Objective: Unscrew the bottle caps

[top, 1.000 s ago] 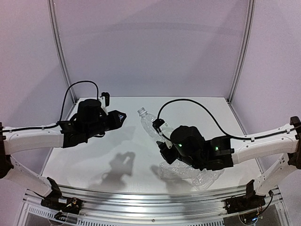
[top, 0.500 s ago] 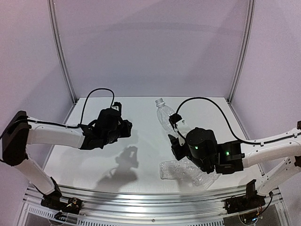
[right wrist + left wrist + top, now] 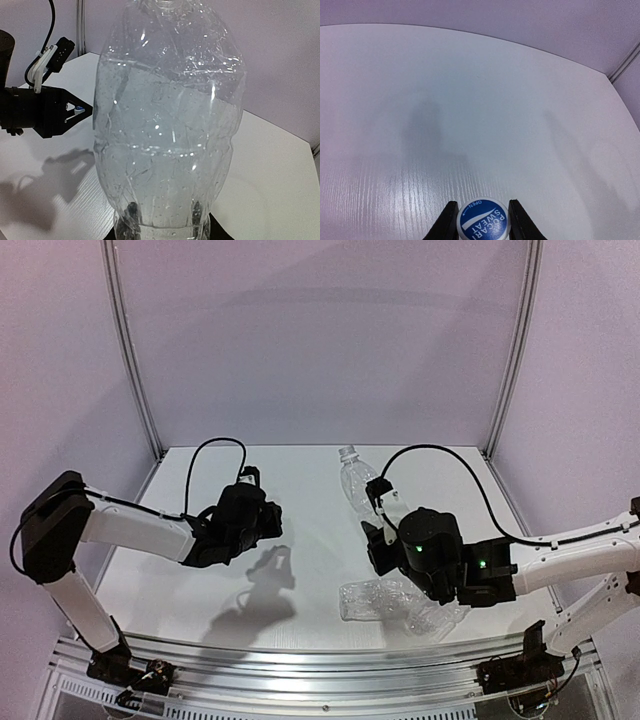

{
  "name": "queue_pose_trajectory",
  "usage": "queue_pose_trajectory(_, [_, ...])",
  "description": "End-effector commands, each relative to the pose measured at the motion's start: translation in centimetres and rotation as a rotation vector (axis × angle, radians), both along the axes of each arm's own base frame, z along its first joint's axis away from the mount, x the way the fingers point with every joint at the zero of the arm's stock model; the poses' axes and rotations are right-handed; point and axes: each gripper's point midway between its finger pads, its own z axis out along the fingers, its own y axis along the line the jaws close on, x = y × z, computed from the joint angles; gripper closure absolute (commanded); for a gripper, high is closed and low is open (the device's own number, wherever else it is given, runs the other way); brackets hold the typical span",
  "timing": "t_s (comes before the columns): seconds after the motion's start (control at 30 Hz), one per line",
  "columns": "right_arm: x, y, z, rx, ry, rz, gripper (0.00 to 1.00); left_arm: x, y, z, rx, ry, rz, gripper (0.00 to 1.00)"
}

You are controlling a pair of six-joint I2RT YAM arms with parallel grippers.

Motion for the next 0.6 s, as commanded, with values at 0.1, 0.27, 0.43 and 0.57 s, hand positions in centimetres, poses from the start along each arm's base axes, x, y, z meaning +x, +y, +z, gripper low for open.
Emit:
queue_pose_trajectory(0.1, [0.3,0.1,-0.4,0.014,0.009,-0.001,1.0,-0.2,0.3,-0.2,-0.016,-0.034,0.022,0.62])
queue_pose_trajectory(0.27, [0.2,0.1,-0.3,0.019,0.012,0.006,1.0,-0.2,0.2,-0.1,-0.016,-0.033,0.017,0.52])
queue_pose_trajectory(0.43, [0.1,0.1,-0.3,0.025,0.016,0.016,1.0,-0.6,0.7,0.6,-0.013,-0.056,0.018,0.41])
queue_pose_trajectory(0.57, [-0.1,0.3,-0.2,0.047,0.029,0.05,1.0,-1.4,0.9,2.7,-0.013,-0.123,-0.032,0.29])
